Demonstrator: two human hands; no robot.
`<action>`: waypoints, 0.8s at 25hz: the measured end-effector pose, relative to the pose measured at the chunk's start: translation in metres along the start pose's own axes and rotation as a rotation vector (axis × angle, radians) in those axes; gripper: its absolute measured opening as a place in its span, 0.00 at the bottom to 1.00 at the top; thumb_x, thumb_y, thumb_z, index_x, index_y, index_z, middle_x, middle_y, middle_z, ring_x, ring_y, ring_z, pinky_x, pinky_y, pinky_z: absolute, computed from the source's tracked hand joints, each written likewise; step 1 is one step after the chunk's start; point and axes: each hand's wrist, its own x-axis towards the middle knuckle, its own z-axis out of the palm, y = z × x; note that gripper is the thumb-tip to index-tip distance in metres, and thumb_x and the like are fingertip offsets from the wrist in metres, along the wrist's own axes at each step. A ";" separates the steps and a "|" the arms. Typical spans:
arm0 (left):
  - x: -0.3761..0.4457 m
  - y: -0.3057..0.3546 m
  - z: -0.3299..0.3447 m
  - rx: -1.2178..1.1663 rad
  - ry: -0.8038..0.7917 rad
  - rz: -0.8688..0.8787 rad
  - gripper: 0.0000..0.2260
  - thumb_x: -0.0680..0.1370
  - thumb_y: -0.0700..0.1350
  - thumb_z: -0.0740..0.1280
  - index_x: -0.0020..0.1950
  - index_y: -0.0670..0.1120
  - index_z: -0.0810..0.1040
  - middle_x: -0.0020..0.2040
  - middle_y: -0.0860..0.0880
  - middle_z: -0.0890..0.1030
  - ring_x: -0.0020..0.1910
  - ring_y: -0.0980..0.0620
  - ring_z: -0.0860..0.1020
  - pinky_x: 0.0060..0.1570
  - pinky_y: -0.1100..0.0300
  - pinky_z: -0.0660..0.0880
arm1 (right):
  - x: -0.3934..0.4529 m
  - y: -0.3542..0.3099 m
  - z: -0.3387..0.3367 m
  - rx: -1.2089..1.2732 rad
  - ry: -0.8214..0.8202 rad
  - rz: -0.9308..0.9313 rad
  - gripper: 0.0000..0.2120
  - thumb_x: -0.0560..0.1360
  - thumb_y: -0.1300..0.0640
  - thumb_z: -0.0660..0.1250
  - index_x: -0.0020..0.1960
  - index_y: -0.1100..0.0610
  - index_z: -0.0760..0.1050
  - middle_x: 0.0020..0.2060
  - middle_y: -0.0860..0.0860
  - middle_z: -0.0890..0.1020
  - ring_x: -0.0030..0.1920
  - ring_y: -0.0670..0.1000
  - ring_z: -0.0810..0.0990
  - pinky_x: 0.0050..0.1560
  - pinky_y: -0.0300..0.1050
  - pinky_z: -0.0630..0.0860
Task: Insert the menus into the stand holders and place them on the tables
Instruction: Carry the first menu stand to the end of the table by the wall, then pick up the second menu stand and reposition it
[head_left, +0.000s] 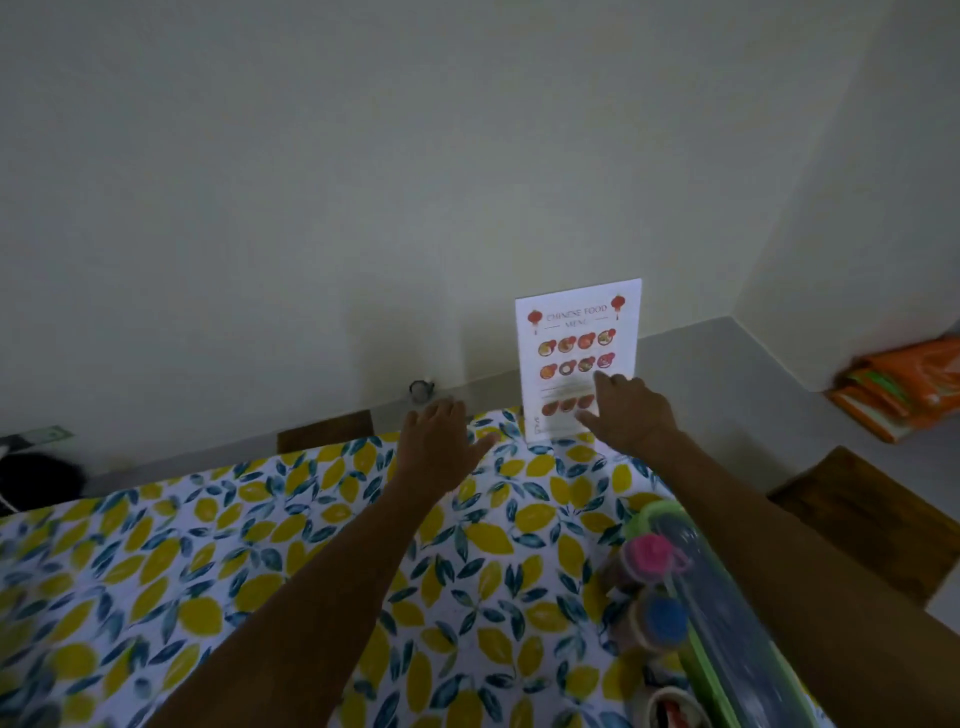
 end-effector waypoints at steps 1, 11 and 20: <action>-0.019 -0.014 -0.006 0.001 0.001 -0.014 0.36 0.77 0.68 0.55 0.73 0.41 0.64 0.71 0.40 0.72 0.69 0.41 0.70 0.66 0.45 0.66 | -0.014 -0.023 -0.002 0.005 -0.003 -0.031 0.32 0.78 0.39 0.59 0.73 0.59 0.61 0.64 0.60 0.74 0.63 0.62 0.73 0.59 0.58 0.74; -0.283 -0.189 -0.024 -0.085 -0.078 -0.235 0.37 0.76 0.70 0.54 0.75 0.46 0.62 0.77 0.43 0.64 0.74 0.42 0.64 0.72 0.41 0.61 | -0.179 -0.286 0.058 -0.012 -0.105 -0.303 0.38 0.77 0.35 0.56 0.78 0.59 0.54 0.71 0.61 0.69 0.69 0.64 0.69 0.63 0.60 0.74; -0.500 -0.337 -0.044 -0.048 -0.095 -0.565 0.40 0.73 0.73 0.49 0.71 0.45 0.67 0.71 0.43 0.71 0.69 0.40 0.70 0.65 0.43 0.67 | -0.304 -0.520 0.128 -0.019 -0.200 -0.569 0.38 0.78 0.35 0.56 0.78 0.58 0.54 0.73 0.59 0.67 0.71 0.63 0.67 0.66 0.59 0.72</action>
